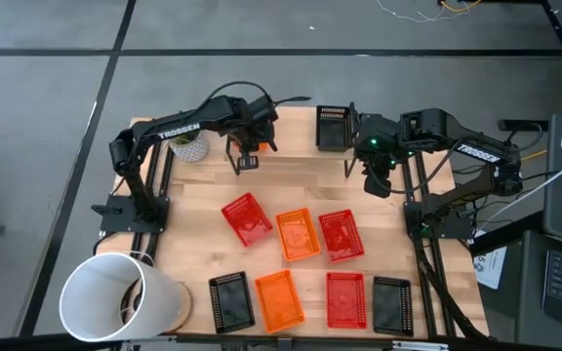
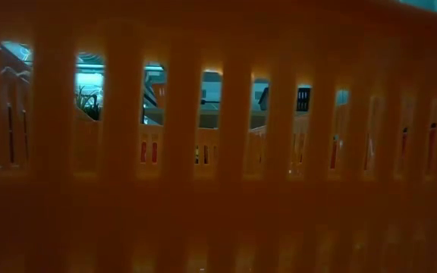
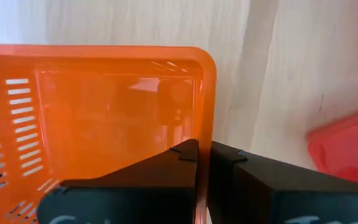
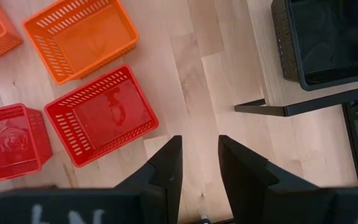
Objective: Stack baskets on shelf by color
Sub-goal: Put the top left orange bin on the shelf aligned with the other bin, then put the top left red bin on the shelf between the orange and black bins
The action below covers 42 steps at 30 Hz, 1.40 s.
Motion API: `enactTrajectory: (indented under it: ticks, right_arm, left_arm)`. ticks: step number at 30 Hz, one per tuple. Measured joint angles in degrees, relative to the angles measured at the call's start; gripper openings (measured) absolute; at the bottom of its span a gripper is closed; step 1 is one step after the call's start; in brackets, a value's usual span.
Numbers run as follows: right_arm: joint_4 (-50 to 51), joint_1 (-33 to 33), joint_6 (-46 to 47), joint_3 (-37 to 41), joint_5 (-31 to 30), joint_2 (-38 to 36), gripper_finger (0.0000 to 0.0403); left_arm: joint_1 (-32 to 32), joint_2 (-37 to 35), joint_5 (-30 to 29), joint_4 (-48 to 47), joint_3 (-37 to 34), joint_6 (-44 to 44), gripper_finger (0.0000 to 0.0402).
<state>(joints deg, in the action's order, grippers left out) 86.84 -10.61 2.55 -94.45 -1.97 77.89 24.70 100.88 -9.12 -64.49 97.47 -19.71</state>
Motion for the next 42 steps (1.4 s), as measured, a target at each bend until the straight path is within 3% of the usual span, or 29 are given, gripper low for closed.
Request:
enactTrajectory:
  ticks: [8, 23, 33, 38, 42]
  right_arm:
    - [0.0, 0.0, -0.1, 0.0, 0.0, 0.0, 0.0103]
    - [0.0, 0.0, -0.2, 0.0, 0.0, 0.0, 0.0103]
    - [0.0, 0.0, -0.1, 0.0, 0.0, 0.0, 0.0103]
    - [0.0, 0.0, 0.1, 0.0, 0.0, 0.0, 0.0103]
    - [0.0, 0.0, 1.2, 0.0, 0.0, 0.0, 0.0103]
  left_arm:
    - [-0.4, 0.0, -0.4, 0.0, 0.0, -0.4, 0.0004]
    - [-1.0, -0.3, -0.5, 0.2, 0.0, 0.0, 0.0093]
    - [-1.9, -0.3, -2.4, -4.9, 8.9, 0.1, 0.0103]
    - [-3.3, -0.4, -2.1, -11.6, 15.8, 9.5, 0.0103]
    - [-6.0, -0.5, 7.6, -16.6, 17.7, 18.6, 0.0101]
